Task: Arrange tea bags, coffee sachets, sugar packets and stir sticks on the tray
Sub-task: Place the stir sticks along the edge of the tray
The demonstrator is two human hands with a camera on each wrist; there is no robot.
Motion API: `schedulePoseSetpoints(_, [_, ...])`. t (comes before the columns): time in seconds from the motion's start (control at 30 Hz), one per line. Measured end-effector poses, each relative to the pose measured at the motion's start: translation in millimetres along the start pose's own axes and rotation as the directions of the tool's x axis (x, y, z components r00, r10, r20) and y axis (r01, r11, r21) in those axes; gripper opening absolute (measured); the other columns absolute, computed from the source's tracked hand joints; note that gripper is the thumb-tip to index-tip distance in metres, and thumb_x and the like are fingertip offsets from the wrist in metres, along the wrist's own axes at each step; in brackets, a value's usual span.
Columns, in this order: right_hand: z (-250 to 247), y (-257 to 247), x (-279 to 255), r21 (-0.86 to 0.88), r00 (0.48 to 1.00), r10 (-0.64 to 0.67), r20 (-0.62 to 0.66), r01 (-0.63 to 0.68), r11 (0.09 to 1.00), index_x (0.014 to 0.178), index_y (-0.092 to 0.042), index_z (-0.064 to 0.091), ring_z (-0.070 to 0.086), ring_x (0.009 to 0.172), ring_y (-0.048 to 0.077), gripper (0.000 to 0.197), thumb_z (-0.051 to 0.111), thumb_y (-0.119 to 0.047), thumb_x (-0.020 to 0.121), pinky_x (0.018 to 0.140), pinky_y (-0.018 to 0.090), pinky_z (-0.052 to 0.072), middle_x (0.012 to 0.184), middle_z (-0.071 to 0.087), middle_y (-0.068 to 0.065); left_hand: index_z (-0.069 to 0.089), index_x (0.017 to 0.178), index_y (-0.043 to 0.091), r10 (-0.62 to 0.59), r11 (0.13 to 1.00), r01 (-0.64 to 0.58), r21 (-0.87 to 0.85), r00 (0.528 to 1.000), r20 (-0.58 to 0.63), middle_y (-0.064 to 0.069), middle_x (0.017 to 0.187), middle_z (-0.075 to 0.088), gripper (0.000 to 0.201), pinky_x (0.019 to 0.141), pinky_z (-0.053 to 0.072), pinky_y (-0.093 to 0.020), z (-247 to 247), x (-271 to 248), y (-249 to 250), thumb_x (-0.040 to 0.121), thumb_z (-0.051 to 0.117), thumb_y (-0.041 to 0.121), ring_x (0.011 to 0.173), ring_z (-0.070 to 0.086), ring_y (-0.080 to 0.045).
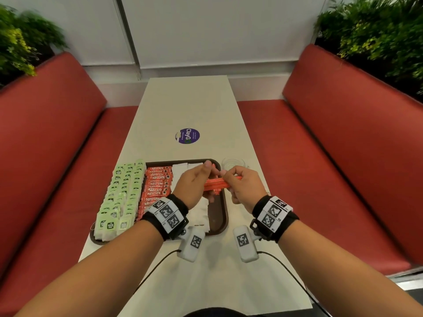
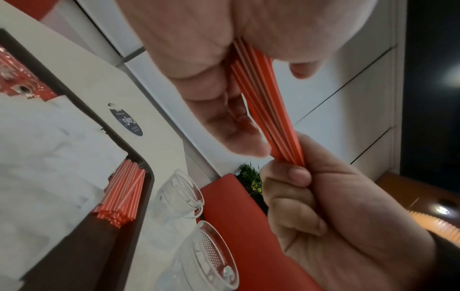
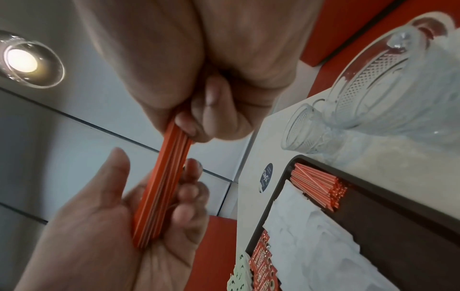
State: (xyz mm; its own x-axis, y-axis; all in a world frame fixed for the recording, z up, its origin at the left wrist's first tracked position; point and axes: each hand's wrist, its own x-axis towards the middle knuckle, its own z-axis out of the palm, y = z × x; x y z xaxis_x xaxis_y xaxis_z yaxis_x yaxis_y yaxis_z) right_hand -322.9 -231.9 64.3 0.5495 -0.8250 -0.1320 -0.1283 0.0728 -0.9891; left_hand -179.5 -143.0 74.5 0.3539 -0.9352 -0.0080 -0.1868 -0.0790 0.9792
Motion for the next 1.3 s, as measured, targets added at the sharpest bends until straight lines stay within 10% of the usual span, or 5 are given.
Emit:
schedulePoseSetpoints(0.23, [-9.9,6.7,1.9,-0.372,0.995,-0.036,0.096,0.069,0.926,0.070,-0.015,0.063,0.044,0.038,0.011,0.025,0.068,-0.023,0.093,0.039,0.023,0.036,0.054,0.056,-0.002,0.065,0.082,0.027,0.007,0.708,-0.265,0.655,0.929,0.369,0.006,0.073,0.062,0.043,0.062,0.046,-0.029,-10.1,1.0,-19.5,0.090,0.051,0.066,0.068,0.058,-0.010])
schedulePoseSetpoints(0.53, [0.0,34.0,1.8,-0.472,0.965,0.019,0.260,0.110,0.875,0.076,-0.020,0.056,0.048,0.043,0.002,0.027,0.056,-0.028,0.101,0.041,0.012,0.033,0.051,0.055,-0.013,0.056,0.086,0.014,-0.240,0.648,-0.263,0.714,0.820,0.520,-0.004,0.083,0.062,0.027,0.066,0.044,-0.029,9.1,-5.9,-38.1,0.095,0.059,0.039,0.075,0.059,-0.021])
schedulePoseSetpoints(0.7, [-2.7,54.2,6.2,-0.452,0.973,0.185,0.136,-0.105,0.886,0.105,-0.014,0.052,0.048,0.044,0.006,0.039,0.031,-0.047,0.106,0.041,0.023,0.039,0.078,0.067,0.007,0.065,0.089,0.009,-0.368,0.609,-0.045,0.792,0.869,0.331,-0.009,0.082,0.068,0.031,0.067,0.056,-0.035,5.8,9.7,-59.0,0.092,0.057,0.039,0.071,0.067,-0.025])
schedulePoseSetpoints(0.87, [-3.7,90.1,11.9,-0.782,0.932,0.339,0.128,-0.115,0.613,0.123,-0.008,0.052,0.066,0.092,0.028,0.027,0.045,-0.025,0.102,0.073,0.036,0.055,0.113,0.066,0.015,0.059,0.088,0.012,-0.475,0.512,0.183,0.839,0.875,0.099,-0.003,0.077,0.062,0.026,0.056,0.048,-0.027,21.2,30.9,-76.5,0.089,0.063,0.038,0.067,0.061,-0.020])
schedulePoseSetpoints(1.3, [-0.7,112.7,23.9,-0.747,0.913,0.380,0.151,-0.146,0.648,0.121,-0.008,0.049,0.064,0.097,0.031,0.029,0.059,-0.020,0.097,0.081,0.039,0.055,0.109,0.065,0.015,0.064,0.104,0.007,-0.496,0.368,0.240,0.898,0.868,-0.029,-0.011,0.107,0.069,0.035,0.076,0.054,-0.030,58.8,60.6,-89.2,0.089,0.067,0.038,0.094,0.067,-0.026])
